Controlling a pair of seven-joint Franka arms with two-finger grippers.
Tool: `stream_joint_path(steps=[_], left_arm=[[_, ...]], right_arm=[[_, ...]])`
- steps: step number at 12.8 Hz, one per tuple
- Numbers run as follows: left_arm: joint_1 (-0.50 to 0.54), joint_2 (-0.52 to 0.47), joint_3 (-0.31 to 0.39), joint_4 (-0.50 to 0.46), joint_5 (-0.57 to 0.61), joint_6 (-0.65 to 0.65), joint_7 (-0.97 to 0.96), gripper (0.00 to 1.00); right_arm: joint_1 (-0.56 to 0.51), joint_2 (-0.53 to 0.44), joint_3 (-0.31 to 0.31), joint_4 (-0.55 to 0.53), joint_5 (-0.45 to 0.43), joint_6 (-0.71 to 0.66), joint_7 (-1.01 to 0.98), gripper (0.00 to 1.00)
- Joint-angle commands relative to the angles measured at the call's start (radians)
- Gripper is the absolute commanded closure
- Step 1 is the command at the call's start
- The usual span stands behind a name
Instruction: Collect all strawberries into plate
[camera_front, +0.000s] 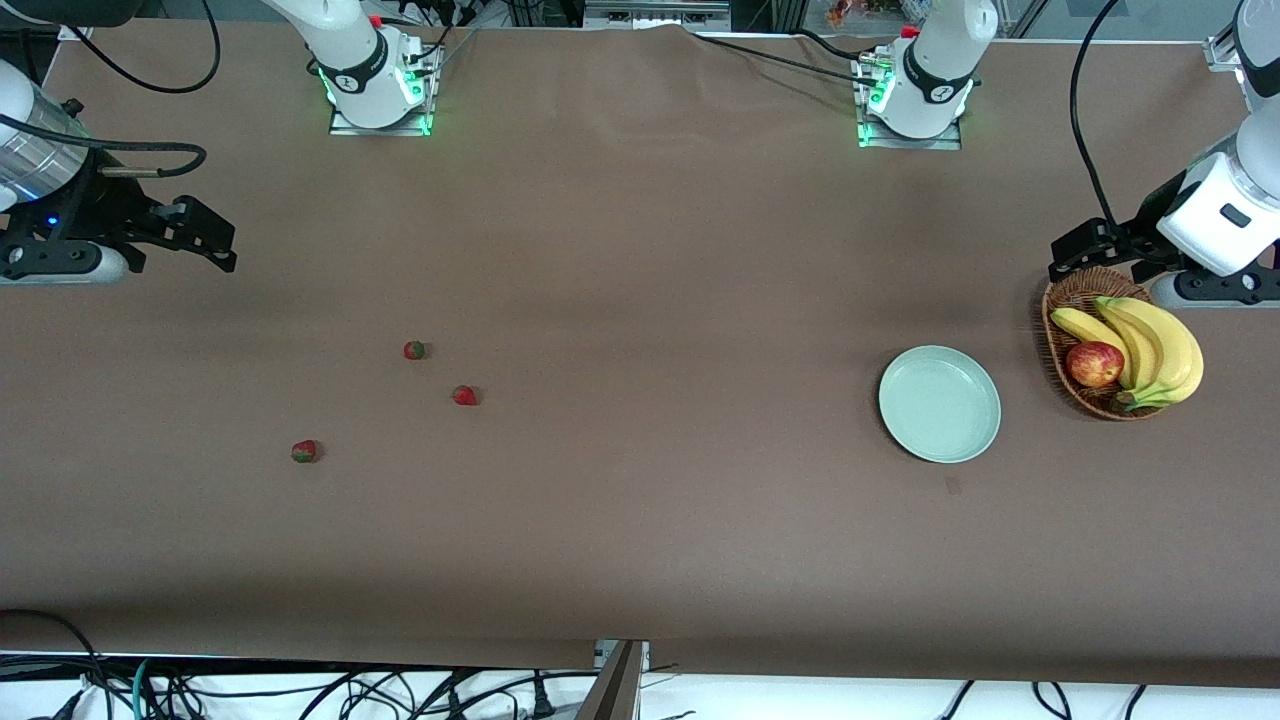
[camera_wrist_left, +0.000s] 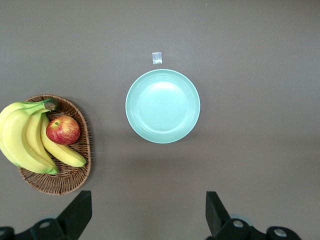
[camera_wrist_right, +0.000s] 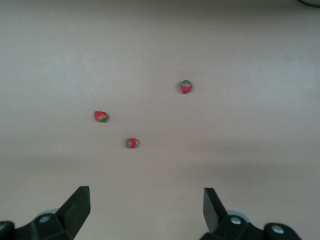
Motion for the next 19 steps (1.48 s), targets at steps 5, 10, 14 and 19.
stream_joint_path(steps=[5, 10, 14, 19], left_arm=[[-0.005, 0.018, 0.0, 0.031, 0.007, -0.025, 0.018, 0.0], [-0.006, 0.023, 0.0, 0.031, 0.007, -0.025, 0.019, 0.0], [-0.003, 0.026, -0.013, 0.03, 0.007, -0.025, 0.019, 0.0], [-0.003, 0.027, -0.013, 0.028, 0.007, -0.025, 0.019, 0.0]], right_arm=[[0.004, -0.011, 0.0, 0.011, 0.004, 0.0, -0.006, 0.0], [-0.001, -0.008, -0.003, 0.013, 0.008, 0.002, 0.0, 0.0], [0.002, 0.073, -0.002, 0.013, 0.016, 0.023, -0.006, 0.0], [0.014, 0.274, -0.008, -0.001, 0.002, 0.115, -0.104, 0.0]])
